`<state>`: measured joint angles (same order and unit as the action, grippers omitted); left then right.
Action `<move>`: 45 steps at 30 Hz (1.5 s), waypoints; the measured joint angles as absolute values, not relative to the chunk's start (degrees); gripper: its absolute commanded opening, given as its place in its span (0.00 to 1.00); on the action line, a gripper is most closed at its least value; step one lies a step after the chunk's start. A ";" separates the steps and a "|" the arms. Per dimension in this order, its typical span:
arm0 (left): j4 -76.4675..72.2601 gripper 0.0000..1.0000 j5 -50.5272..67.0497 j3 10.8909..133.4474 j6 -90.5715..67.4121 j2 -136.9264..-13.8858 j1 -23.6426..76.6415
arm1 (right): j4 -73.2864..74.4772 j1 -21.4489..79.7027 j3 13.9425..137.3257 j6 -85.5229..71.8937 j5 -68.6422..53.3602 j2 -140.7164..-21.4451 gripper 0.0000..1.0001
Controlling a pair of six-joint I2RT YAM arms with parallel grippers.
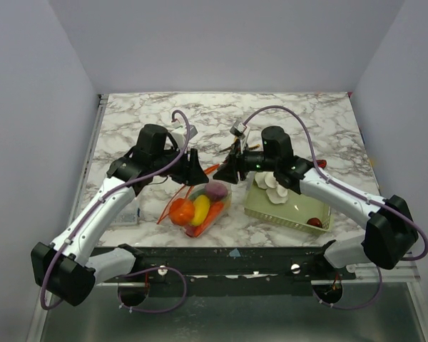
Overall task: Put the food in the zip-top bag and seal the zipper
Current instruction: Adjust the zipper food storage bag at the center of the board.
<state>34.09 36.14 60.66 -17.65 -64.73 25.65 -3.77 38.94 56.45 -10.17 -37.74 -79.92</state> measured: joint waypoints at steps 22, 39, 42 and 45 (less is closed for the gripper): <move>36.53 0.00 20.12 66.92 -14.00 -68.47 35.00 | 2.17 38.89 58.28 -14.02 -29.65 -76.34 0.57; 43.31 0.00 21.19 74.22 -6.04 -68.95 35.00 | 7.60 38.89 61.01 15.20 -32.51 -71.37 0.69; 42.63 0.00 21.32 72.55 -4.51 -68.34 35.03 | 7.86 38.89 62.52 16.36 -33.80 -71.88 0.63; 41.87 0.00 21.65 69.43 -3.88 -67.77 35.29 | 9.93 38.89 63.59 19.97 -34.72 -72.60 0.61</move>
<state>41.87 21.65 69.43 -3.88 -67.77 35.29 9.93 38.89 63.59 19.97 -34.72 -72.60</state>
